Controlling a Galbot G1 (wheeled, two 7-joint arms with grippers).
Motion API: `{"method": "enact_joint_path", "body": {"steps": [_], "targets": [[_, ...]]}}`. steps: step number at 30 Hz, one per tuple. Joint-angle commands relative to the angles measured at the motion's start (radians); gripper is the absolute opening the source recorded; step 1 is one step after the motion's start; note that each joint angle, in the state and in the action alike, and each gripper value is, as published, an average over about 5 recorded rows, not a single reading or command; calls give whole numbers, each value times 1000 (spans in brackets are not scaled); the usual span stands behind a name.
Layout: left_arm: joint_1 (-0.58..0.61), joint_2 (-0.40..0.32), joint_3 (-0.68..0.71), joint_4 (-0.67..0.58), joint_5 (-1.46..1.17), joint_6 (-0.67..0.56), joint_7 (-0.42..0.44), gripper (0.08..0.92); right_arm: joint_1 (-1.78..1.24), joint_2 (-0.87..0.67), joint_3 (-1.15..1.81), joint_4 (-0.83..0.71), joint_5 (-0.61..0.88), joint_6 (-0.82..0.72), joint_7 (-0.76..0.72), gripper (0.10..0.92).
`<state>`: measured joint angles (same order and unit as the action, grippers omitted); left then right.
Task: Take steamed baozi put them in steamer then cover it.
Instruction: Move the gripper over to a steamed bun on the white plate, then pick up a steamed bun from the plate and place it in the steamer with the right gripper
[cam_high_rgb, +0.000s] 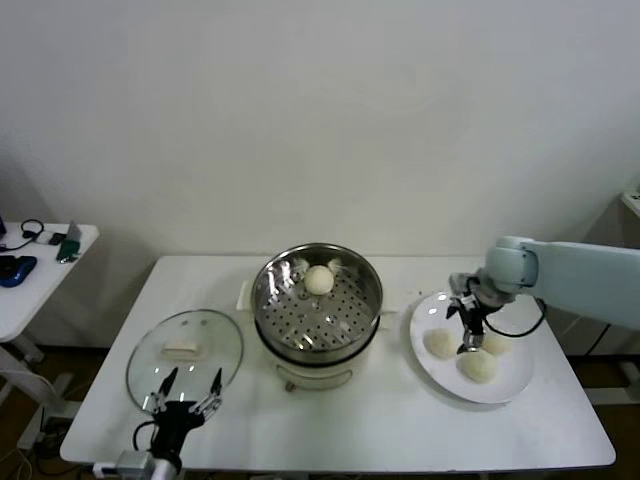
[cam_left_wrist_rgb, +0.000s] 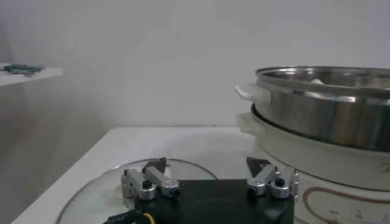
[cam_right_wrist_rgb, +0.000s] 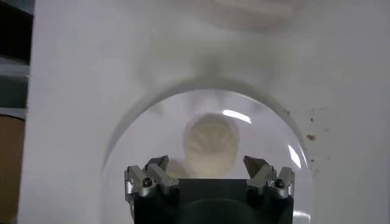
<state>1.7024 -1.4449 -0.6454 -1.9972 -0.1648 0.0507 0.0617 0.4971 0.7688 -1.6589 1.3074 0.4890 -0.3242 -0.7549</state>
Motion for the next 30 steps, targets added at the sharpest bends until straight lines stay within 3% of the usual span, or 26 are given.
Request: {"method": "enact_joint_path", "body": {"steps": [1,5,13,24,30], "targets": [[1,-2,-1,5,0,-4,-1,823,-210,28,168,-102,-81,-38,56,822],[1,-4,-3,8,0,-6,-2,823,-213,31,169,-103,-73,-37,47,801],[2,-5,-5,1,0,-5,-2,823,-69,-3,106,-41,-11,-31,9,659],[-3,-2,3,-19,0,1,-3,823,698,90,-222,75,310,37,-181,650],[-6,0,15,-20,0,1,-3,823,772,227,-110,196,462,-9,-150,652]]}}
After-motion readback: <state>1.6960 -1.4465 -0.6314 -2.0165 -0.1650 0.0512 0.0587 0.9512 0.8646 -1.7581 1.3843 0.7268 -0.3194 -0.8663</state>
